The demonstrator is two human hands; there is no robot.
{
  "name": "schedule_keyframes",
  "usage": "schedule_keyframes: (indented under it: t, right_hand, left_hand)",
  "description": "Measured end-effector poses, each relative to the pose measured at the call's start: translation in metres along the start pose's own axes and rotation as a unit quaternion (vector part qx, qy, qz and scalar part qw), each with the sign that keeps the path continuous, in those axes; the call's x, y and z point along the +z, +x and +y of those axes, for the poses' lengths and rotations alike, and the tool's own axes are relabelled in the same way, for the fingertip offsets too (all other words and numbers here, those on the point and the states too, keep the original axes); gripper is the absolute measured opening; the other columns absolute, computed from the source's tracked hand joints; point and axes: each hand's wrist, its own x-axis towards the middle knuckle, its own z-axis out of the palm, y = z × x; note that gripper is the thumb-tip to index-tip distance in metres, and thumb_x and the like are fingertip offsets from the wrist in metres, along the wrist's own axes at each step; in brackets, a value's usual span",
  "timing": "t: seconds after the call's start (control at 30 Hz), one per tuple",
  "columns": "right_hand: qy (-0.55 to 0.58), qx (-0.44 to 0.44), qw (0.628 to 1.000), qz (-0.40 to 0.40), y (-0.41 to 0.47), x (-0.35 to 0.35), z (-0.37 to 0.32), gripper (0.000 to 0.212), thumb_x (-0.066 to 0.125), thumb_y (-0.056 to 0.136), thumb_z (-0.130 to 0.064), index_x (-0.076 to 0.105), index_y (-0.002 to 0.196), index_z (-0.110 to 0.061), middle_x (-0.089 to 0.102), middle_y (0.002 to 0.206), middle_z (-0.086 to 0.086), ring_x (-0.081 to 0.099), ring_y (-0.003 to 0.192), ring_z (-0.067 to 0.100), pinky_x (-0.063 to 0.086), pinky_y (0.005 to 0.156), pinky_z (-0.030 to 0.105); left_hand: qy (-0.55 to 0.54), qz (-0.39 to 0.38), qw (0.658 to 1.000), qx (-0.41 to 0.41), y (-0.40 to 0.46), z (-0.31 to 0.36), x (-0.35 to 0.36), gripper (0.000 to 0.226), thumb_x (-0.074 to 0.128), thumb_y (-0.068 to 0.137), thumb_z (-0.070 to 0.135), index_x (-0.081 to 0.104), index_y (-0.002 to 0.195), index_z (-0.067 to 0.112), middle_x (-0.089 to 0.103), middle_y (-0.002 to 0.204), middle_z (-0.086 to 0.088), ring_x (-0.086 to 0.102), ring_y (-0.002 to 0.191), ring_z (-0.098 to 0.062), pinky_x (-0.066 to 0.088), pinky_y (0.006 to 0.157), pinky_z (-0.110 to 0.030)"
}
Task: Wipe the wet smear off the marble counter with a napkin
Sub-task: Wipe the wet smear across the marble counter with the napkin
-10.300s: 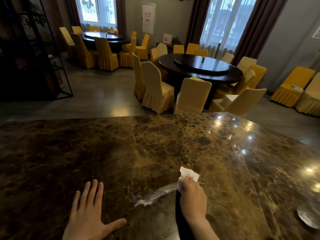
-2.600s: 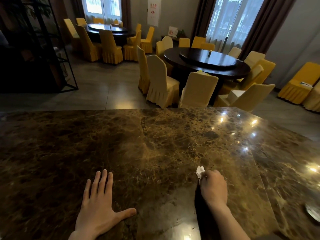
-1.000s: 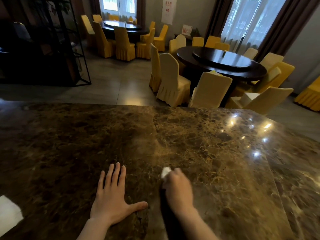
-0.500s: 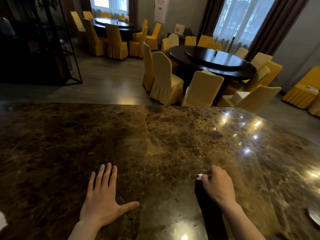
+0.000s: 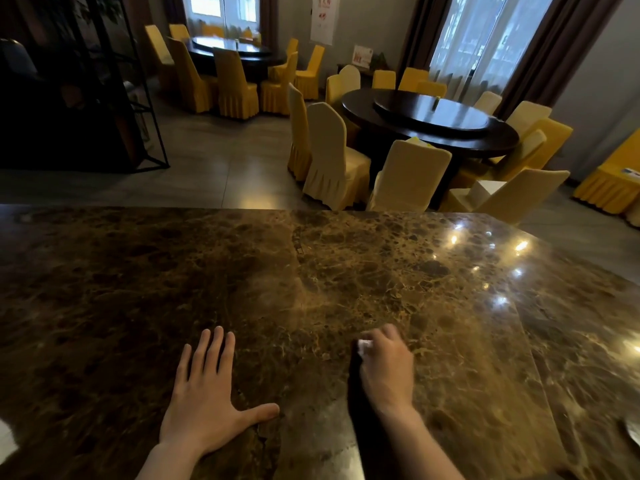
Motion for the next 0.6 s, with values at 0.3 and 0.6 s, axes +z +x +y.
schedule_keyframes:
  t: [0.3, 0.6]
  right_hand:
    - [0.006, -0.173, 0.982, -0.078, -0.016, 0.029, -0.004, 0.017, 0.076, 0.085, -0.016, 0.076, 0.094, -0.03, 0.073, 0.091, -0.015, 0.063, 0.086, 0.004, 0.051, 0.079, 0.023]
    - [-0.021, 0.055, 0.997, 0.041, 0.024, 0.016, 0.006, 0.021, 0.07, 0.084, 0.002, 0.081, 0.088, -0.016, 0.077, 0.085, 0.005, 0.067, 0.082, 0.024, 0.051, 0.074, 0.032]
  left_hand:
    - [-0.008, -0.004, 1.0, 0.0, 0.001, -0.002, 0.001, 0.151, 0.01, 0.046, 0.118, -0.028, 0.156, 0.021, -0.037, 0.165, 0.001, -0.042, 0.148, -0.017, -0.013, 0.13, -0.052]
    - [-0.016, 0.007, 1.0, 0.005, 0.001, -0.002, 0.003, 0.151, 0.014, 0.047, 0.118, -0.027, 0.156, 0.021, -0.036, 0.165, 0.002, -0.043, 0.148, -0.017, -0.015, 0.13, -0.052]
